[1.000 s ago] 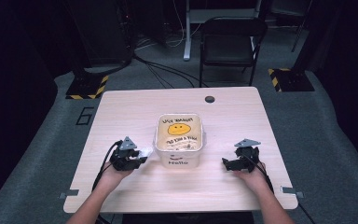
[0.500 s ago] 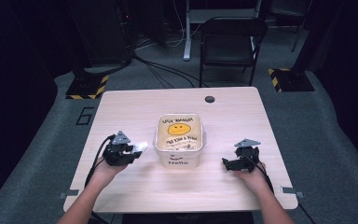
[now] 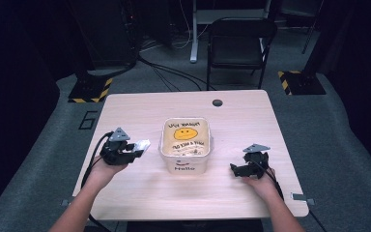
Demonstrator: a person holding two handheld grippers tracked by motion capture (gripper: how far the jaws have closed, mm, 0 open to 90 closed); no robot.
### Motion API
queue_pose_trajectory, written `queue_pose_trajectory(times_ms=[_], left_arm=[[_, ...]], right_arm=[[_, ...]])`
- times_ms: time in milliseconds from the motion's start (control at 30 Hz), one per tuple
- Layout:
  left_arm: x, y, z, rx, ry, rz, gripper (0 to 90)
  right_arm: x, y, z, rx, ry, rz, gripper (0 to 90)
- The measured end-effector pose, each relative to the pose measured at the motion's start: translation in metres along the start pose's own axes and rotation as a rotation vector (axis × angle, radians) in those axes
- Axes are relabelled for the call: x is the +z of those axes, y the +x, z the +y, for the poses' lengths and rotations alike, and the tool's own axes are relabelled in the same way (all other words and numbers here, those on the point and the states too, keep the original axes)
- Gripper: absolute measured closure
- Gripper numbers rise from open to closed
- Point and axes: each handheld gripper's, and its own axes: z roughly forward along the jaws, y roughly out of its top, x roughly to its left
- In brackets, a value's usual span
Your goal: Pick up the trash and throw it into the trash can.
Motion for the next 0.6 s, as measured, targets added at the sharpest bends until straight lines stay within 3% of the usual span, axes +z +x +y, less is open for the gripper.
queue_pose_trajectory(times_ms=[600], left_arm=[[-0.021, -0.001, 0.033, 0.02, -0.033, -0.001, 60.7]], right_arm=[[0.0, 0.0, 0.0, -0.001, -0.001, 0.0, 0.0]])
